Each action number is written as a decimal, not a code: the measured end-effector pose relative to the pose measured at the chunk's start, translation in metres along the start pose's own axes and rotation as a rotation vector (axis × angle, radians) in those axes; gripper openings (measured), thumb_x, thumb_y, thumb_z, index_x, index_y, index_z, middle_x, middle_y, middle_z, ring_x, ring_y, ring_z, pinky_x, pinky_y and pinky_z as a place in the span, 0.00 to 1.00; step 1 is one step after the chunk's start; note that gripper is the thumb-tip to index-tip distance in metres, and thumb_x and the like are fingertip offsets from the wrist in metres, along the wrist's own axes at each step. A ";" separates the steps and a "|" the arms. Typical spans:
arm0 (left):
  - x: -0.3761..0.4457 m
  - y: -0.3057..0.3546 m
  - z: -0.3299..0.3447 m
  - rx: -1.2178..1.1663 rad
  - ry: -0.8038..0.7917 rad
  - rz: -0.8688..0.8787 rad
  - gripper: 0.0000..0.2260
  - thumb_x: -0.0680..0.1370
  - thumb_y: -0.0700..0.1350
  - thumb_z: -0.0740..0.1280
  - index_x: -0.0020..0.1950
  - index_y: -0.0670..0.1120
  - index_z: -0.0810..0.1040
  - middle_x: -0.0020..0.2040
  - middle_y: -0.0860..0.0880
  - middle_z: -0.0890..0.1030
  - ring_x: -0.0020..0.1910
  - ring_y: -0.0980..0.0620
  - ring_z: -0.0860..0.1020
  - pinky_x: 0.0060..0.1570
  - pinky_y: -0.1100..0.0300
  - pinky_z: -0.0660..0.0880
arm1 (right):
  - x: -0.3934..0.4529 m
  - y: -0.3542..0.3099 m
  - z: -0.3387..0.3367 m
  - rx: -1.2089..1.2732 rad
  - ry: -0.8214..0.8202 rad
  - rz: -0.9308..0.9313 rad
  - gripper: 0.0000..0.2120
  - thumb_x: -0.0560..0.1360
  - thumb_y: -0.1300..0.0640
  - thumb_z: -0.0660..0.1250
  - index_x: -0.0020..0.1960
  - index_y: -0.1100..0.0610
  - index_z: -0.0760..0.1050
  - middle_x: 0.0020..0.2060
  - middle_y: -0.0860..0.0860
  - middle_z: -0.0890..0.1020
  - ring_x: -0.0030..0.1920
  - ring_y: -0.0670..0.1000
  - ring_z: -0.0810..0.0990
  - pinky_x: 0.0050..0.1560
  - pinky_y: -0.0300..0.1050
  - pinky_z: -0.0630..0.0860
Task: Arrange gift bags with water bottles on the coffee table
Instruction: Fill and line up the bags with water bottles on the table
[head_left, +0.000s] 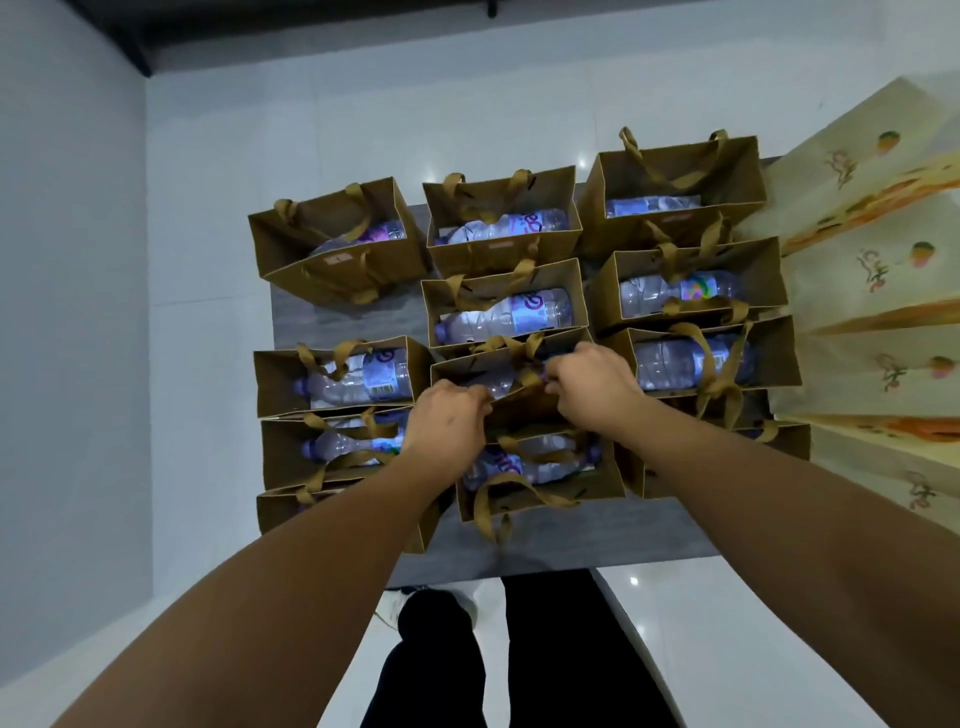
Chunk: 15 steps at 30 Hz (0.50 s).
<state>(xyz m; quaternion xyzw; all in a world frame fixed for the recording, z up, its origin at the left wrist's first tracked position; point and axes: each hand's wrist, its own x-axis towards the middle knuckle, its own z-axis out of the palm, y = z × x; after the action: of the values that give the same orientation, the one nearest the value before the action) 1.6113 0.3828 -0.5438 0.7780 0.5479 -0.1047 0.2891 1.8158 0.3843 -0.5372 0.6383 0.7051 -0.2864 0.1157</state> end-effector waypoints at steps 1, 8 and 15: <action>0.001 0.000 -0.001 -0.003 -0.005 -0.010 0.10 0.84 0.48 0.59 0.60 0.48 0.78 0.49 0.47 0.78 0.51 0.47 0.75 0.52 0.50 0.75 | 0.002 -0.001 -0.001 0.006 -0.010 0.008 0.09 0.81 0.54 0.65 0.60 0.50 0.79 0.46 0.48 0.72 0.58 0.52 0.75 0.48 0.42 0.65; 0.008 0.010 -0.013 0.043 -0.026 -0.084 0.09 0.83 0.45 0.62 0.60 0.51 0.79 0.52 0.46 0.78 0.52 0.47 0.75 0.49 0.53 0.74 | 0.000 0.002 0.005 0.068 -0.029 0.040 0.10 0.81 0.53 0.65 0.61 0.49 0.79 0.48 0.49 0.71 0.54 0.52 0.75 0.47 0.43 0.66; -0.003 0.022 -0.015 0.036 -0.058 -0.149 0.08 0.80 0.43 0.65 0.57 0.51 0.79 0.51 0.47 0.80 0.50 0.47 0.76 0.47 0.52 0.76 | -0.060 0.000 0.021 0.019 0.311 -0.356 0.13 0.78 0.45 0.67 0.48 0.55 0.81 0.42 0.52 0.82 0.46 0.53 0.77 0.47 0.49 0.76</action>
<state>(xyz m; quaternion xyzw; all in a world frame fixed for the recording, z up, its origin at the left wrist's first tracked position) 1.6283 0.3838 -0.5232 0.7367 0.5939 -0.1584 0.2820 1.8206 0.3226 -0.5226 0.5413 0.8132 -0.2071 -0.0526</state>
